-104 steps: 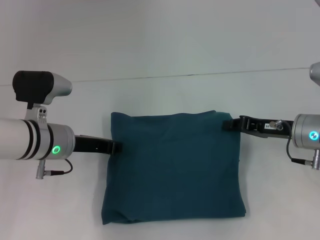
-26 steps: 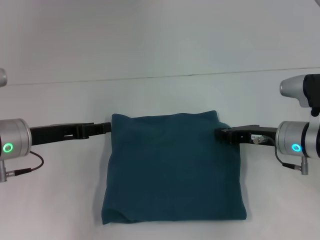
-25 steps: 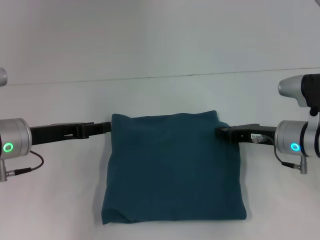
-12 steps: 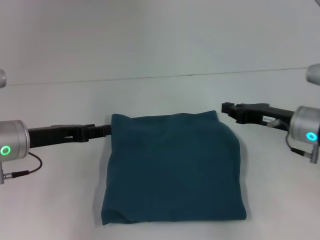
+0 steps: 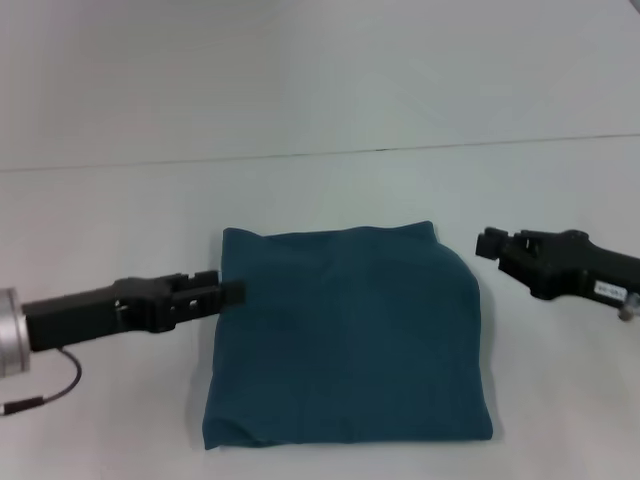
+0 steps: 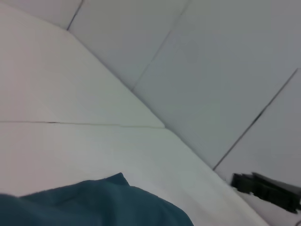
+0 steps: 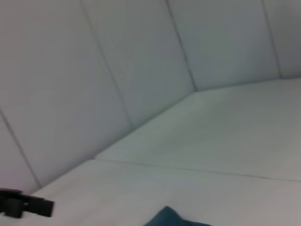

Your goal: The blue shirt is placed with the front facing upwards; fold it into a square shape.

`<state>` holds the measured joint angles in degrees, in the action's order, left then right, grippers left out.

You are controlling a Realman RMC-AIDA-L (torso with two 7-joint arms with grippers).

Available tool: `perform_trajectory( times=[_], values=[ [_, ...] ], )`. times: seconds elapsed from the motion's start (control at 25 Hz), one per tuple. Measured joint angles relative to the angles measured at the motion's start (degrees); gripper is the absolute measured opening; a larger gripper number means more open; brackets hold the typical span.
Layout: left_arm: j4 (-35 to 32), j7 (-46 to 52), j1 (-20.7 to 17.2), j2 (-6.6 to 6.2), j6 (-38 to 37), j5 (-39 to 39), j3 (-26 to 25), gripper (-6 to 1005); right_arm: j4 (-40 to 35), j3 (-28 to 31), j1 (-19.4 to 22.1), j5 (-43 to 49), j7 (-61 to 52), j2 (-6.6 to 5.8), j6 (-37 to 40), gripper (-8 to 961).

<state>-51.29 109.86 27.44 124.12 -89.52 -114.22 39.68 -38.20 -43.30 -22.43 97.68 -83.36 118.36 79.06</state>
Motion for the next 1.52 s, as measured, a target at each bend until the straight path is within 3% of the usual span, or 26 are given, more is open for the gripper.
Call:
perform_trajectory(
  times=[0.16, 0.48, 0.92, 1.52],
  values=[
    [3.45, -2.42, -1.19, 0.07, -2.20, 0.93, -3.74, 599, 0.23, 1.06, 1.44, 0.28, 3.72, 0.04, 4.61, 124],
    [5.91, -6.01, -2.41, 0.07, -3.86, 1.78, -6.20, 726, 0.28, 0.47, 1.56, 3.02, 6.22, 0.02, 9.41, 401],
    [8.80, -14.31, -1.36, 0.03, -3.34, -3.71, -3.26, 910, 0.34, 0.30, -4.65, 15.12, 0.02, 0.66, 10.29, 799],
    [9.27, -14.21, -1.36, 0.01, -3.94, -4.43, -3.04, 906, 0.32, 0.29, -6.05, 16.06, -1.09, 0.82, 10.57, 822]
  ],
)
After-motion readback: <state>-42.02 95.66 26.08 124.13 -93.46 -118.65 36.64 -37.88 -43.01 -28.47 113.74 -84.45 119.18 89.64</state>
